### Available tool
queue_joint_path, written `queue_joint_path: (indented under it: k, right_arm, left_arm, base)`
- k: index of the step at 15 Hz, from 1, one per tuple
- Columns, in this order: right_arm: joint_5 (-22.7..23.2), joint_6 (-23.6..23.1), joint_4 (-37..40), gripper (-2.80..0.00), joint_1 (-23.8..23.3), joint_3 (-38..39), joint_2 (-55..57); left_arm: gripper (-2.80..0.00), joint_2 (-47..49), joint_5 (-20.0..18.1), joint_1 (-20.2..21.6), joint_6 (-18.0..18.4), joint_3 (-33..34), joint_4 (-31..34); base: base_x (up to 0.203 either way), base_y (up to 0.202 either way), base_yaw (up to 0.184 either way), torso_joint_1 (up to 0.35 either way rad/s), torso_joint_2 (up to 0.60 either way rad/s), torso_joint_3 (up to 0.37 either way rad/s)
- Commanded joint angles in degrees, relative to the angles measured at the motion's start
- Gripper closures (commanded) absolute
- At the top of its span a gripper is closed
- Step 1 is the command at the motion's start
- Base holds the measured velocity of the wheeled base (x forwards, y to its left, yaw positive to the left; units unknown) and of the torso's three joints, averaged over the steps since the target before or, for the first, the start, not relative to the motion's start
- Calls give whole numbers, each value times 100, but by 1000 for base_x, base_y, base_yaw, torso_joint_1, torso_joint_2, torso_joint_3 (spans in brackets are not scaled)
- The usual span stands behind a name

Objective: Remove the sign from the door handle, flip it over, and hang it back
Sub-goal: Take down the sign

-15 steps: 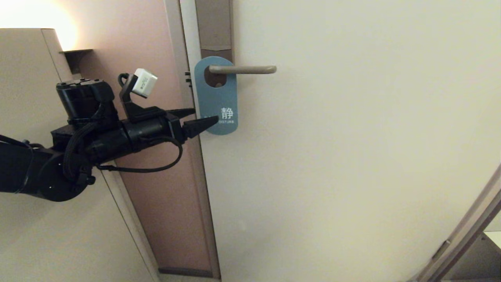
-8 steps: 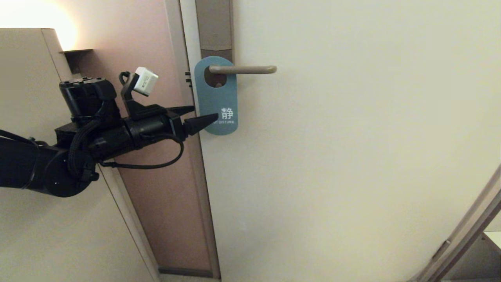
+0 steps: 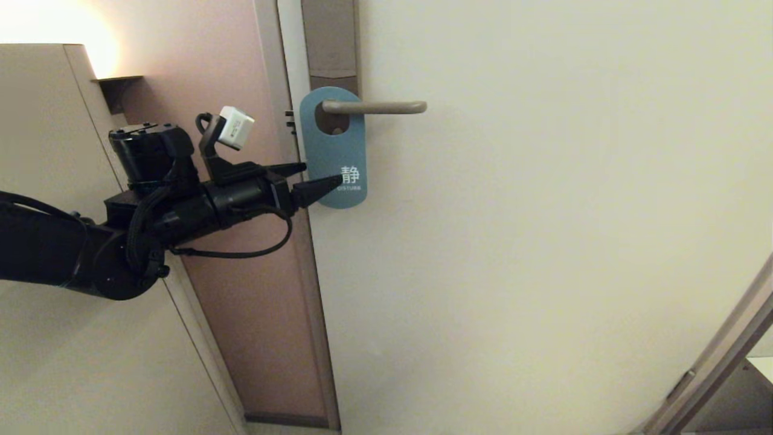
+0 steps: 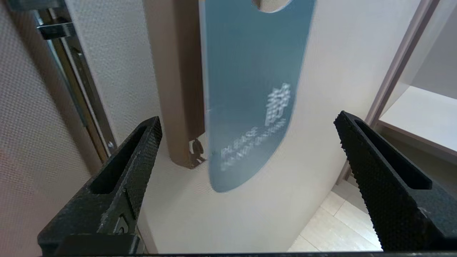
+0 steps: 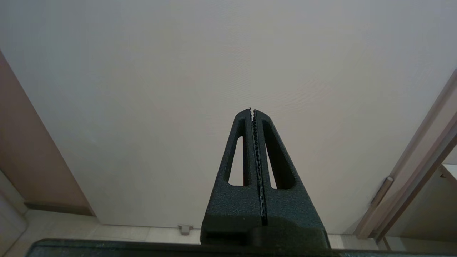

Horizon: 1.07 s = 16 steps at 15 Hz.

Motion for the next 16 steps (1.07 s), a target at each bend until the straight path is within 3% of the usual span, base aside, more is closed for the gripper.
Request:
queue_joint_path:
  k: [1,16]
  right_arm:
    - [2,0,-4,0,-6,0,5]
    - [2,0,-4,0,-6,0,5]
  left_arm:
    - [-280,91,-24,-13,-15,-92,-29]
    - [-280,701,-28,-51,-25,-527,-451]
  base:
    - [0,0,0,0,0,0]
    - [0,0,0,0,0,0]
